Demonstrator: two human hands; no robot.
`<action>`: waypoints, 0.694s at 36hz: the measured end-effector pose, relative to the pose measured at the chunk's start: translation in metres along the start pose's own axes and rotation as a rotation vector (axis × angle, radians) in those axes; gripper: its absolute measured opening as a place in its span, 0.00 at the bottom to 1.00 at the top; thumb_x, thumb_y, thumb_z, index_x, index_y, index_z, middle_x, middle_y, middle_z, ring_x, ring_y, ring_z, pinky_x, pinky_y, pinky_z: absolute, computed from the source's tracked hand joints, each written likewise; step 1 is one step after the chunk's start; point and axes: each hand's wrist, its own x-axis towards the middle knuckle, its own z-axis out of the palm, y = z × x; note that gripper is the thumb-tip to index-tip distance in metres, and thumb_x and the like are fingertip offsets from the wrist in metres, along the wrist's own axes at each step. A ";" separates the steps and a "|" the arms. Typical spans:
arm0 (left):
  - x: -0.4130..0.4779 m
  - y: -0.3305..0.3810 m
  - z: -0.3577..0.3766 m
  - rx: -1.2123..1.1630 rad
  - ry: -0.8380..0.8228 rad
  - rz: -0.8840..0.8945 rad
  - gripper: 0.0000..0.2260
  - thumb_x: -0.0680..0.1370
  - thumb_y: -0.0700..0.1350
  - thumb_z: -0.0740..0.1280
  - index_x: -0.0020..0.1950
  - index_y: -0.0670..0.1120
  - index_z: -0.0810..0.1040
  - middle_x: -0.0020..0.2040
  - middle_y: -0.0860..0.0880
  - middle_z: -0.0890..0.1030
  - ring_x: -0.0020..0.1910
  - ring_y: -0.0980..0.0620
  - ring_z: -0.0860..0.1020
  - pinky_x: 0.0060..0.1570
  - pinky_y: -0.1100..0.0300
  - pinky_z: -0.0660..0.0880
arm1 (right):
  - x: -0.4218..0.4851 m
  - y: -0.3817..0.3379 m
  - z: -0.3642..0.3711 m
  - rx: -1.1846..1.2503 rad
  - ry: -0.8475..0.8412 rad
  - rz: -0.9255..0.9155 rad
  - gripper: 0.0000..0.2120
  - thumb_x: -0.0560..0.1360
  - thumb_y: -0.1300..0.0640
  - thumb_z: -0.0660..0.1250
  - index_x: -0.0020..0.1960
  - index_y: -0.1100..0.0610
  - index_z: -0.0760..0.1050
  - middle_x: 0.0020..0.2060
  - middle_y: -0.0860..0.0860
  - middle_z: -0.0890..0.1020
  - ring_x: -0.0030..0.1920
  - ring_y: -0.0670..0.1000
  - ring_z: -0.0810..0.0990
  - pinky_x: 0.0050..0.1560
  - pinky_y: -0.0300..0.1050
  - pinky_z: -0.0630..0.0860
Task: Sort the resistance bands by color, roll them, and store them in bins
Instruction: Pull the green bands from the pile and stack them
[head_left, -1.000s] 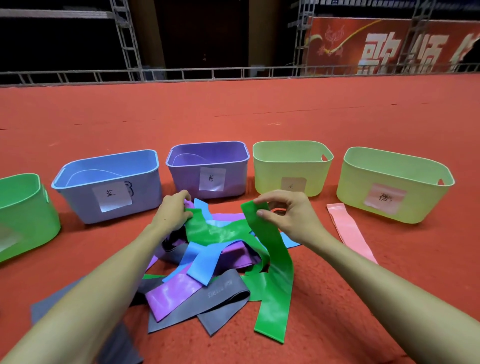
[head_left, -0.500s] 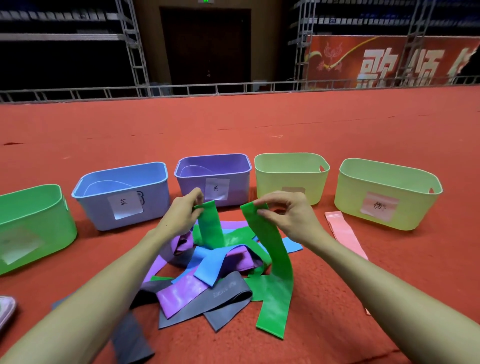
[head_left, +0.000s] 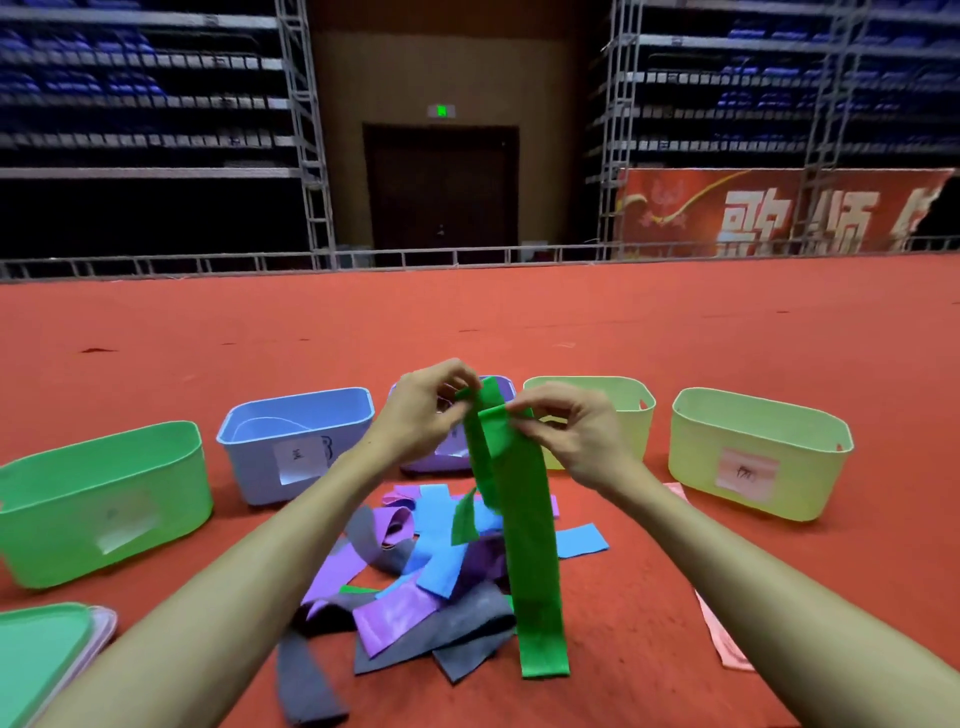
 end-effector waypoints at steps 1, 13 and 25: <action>0.000 0.005 -0.002 -0.019 -0.004 -0.007 0.14 0.74 0.32 0.68 0.47 0.52 0.76 0.41 0.51 0.82 0.40 0.51 0.80 0.45 0.57 0.78 | 0.002 -0.003 -0.001 -0.008 0.003 -0.012 0.10 0.68 0.65 0.73 0.45 0.51 0.82 0.39 0.47 0.83 0.41 0.58 0.81 0.43 0.56 0.79; -0.016 0.037 -0.003 -0.338 -0.017 -0.133 0.10 0.74 0.31 0.70 0.48 0.45 0.76 0.41 0.46 0.83 0.41 0.51 0.79 0.49 0.47 0.78 | -0.002 -0.017 0.001 0.102 0.087 0.075 0.16 0.68 0.72 0.72 0.42 0.50 0.83 0.38 0.48 0.85 0.40 0.54 0.83 0.47 0.49 0.79; -0.022 0.044 0.003 -0.397 0.012 -0.140 0.08 0.75 0.27 0.66 0.50 0.37 0.76 0.48 0.40 0.83 0.48 0.52 0.83 0.50 0.61 0.79 | -0.010 -0.016 -0.001 0.133 0.162 0.168 0.17 0.69 0.72 0.72 0.40 0.49 0.84 0.40 0.56 0.85 0.44 0.55 0.84 0.51 0.57 0.80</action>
